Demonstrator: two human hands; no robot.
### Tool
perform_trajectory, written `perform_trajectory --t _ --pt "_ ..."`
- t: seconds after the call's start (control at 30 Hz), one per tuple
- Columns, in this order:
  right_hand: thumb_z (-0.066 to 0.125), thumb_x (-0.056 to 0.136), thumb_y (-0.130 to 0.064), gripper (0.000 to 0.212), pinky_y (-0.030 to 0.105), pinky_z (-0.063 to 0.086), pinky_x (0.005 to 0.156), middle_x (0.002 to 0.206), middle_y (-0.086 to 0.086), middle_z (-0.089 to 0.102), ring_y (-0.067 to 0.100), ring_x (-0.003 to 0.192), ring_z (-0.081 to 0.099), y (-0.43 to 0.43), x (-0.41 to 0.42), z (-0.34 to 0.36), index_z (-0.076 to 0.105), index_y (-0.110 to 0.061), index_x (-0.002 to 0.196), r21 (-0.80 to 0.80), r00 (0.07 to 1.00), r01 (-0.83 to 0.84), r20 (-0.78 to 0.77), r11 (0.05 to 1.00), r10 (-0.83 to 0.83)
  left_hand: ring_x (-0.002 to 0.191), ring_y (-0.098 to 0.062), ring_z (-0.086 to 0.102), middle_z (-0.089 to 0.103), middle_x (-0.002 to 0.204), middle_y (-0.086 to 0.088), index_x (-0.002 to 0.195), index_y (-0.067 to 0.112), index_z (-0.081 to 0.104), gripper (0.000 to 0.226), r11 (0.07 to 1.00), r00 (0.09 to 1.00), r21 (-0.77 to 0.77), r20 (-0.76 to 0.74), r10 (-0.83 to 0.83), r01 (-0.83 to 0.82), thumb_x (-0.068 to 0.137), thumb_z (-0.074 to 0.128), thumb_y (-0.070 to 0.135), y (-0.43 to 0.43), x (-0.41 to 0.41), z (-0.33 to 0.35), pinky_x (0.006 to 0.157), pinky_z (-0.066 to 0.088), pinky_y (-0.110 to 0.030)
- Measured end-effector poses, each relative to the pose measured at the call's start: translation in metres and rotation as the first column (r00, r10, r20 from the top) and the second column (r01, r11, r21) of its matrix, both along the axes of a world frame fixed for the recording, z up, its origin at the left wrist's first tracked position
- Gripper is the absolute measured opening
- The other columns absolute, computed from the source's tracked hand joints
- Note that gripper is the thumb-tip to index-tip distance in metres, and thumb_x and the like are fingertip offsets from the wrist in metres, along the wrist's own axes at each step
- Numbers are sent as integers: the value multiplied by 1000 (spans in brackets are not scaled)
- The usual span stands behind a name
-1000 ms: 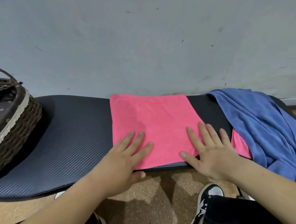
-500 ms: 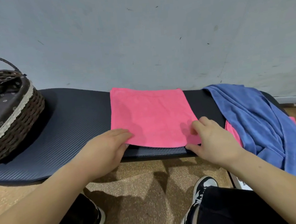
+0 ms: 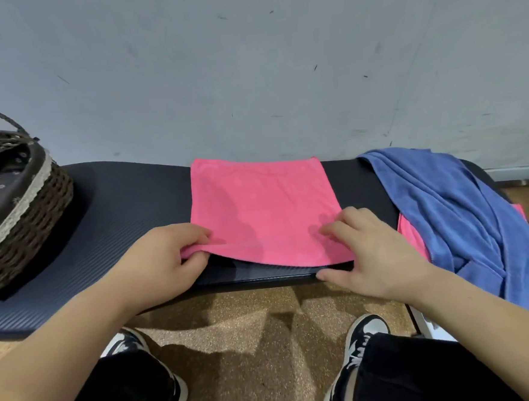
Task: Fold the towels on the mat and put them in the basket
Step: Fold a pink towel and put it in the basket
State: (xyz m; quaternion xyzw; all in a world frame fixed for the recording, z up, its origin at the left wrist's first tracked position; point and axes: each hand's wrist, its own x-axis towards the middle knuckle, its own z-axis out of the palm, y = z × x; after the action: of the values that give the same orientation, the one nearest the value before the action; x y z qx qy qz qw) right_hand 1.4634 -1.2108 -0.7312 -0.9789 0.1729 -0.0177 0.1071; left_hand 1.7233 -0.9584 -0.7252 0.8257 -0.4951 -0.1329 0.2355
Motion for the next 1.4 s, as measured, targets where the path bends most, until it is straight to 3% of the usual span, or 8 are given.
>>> perform_trajectory --t 0.1,0.27,0.5,0.67,0.8,0.97,1.2,1.4 --pt "73 78 -61 67 36 51 97 120 -5 61 19 113 57 11 5 -6 64 -25 133 -37 994 -85 -67 996 82 104 4 65 69 117 26 100 18 74 12 999 1000 -33 -11 13 -13 91 66 20 5 -2 0 91 53 -27" --pt "60 94 -33 21 39 58 71 100 -8 71 22 95 67 9 2 -6 72 -28 111 -54 998 5 64 999 -2 76 -7 67 73 86 14 110 32 70 20 996 1000 -88 15 14 -13 97 63 19 15 -4 10 71 56 -39" --pt "58 78 -11 14 37 47 62 68 -6 55 14 69 51 -1 -8 11 53 -25 78 242 986 150 35 959 -163 82 3 66 75 94 20 113 38 72 30 998 999 -40 -18 44 -44 96 64 14 22 1 18 74 51 -17" --pt "65 85 -6 12 25 40 62 67 -2 56 7 61 47 0 -15 39 68 -13 77 590 981 176 -40 788 -188 82 -19 73 78 88 6 96 37 76 25 996 961 -17 -266 77 -85 94 68 13 30 8 28 83 59 -46" --pt "67 89 -1 12 37 40 69 73 11 63 18 70 54 -12 -15 48 70 -1 78 786 977 165 -47 595 -209 86 -24 72 78 90 -6 95 25 77 7 989 851 -76 -520 69 -127 92 72 29 32 13 39 88 55 -46" --pt "61 96 2 12 34 45 74 82 14 65 24 78 56 -24 14 39 69 1 88 933 927 109 30 344 -374 71 -19 61 71 85 -17 98 21 73 17 983 852 2 -499 159 -182 97 68 37 17 24 32 72 49 -37" --pt "69 96 -25 12 38 56 82 96 8 76 19 87 68 -43 87 7 74 -16 91 788 817 313 61 529 -574 61 -9 68 73 71 0 91 25 69 10 938 898 7 -287 334 -347 99 63 26 -12 47 27 54 53 -25" --pt "72 90 -20 5 24 47 64 83 3 71 18 77 63 -45 118 -12 73 -16 88 584 804 446 71 678 -590 76 -14 65 70 77 6 84 28 67 12 911 903 86 -122 412 -404 95 65 25 -31 66 8 66 47 -31"
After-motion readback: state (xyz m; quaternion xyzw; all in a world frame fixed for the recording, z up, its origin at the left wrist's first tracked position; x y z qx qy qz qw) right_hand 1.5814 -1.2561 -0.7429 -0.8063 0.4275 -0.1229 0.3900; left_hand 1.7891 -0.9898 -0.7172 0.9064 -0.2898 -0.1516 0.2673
